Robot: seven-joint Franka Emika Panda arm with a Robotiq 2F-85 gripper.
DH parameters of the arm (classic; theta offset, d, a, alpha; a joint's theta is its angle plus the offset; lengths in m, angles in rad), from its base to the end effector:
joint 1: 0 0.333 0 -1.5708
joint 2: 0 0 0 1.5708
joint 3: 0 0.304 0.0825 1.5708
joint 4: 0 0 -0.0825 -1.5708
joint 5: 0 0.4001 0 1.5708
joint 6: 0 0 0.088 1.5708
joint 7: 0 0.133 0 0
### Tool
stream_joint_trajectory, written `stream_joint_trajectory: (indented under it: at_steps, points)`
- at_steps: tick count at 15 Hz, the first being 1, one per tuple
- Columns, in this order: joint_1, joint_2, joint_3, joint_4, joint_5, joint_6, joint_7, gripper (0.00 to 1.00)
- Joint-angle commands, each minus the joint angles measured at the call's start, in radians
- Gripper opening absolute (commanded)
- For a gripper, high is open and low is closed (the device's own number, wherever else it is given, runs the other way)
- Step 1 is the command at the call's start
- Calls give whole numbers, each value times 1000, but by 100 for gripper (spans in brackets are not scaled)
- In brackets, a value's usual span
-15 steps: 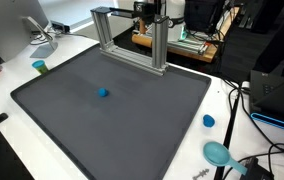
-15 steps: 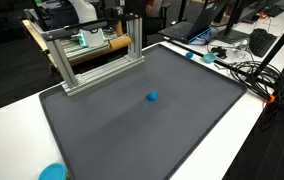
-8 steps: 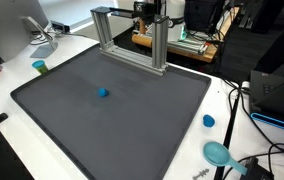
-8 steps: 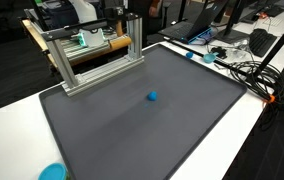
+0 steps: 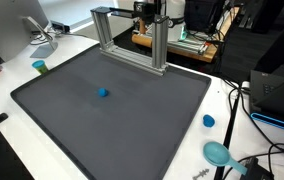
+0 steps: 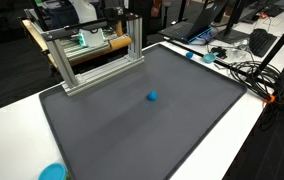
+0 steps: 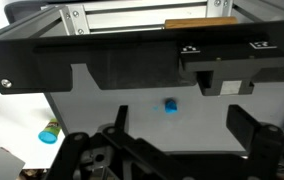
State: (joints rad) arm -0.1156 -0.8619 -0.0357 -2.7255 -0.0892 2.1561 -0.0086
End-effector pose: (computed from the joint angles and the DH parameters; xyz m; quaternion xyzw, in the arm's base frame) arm 0.3479 -0.0576 0.4550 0.9878 -0.0474 0.1433 0.0376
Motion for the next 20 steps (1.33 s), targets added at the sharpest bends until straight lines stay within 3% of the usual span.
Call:
stream_joint_trajectory:
  at_steps: [1,11,20]
  points:
    - [6,-9,-4,-5,-4,-1,6,100]
    - [96,13,37,-17,31,25,20,100]
    - [111,125,42,-19,79,67,39,100]
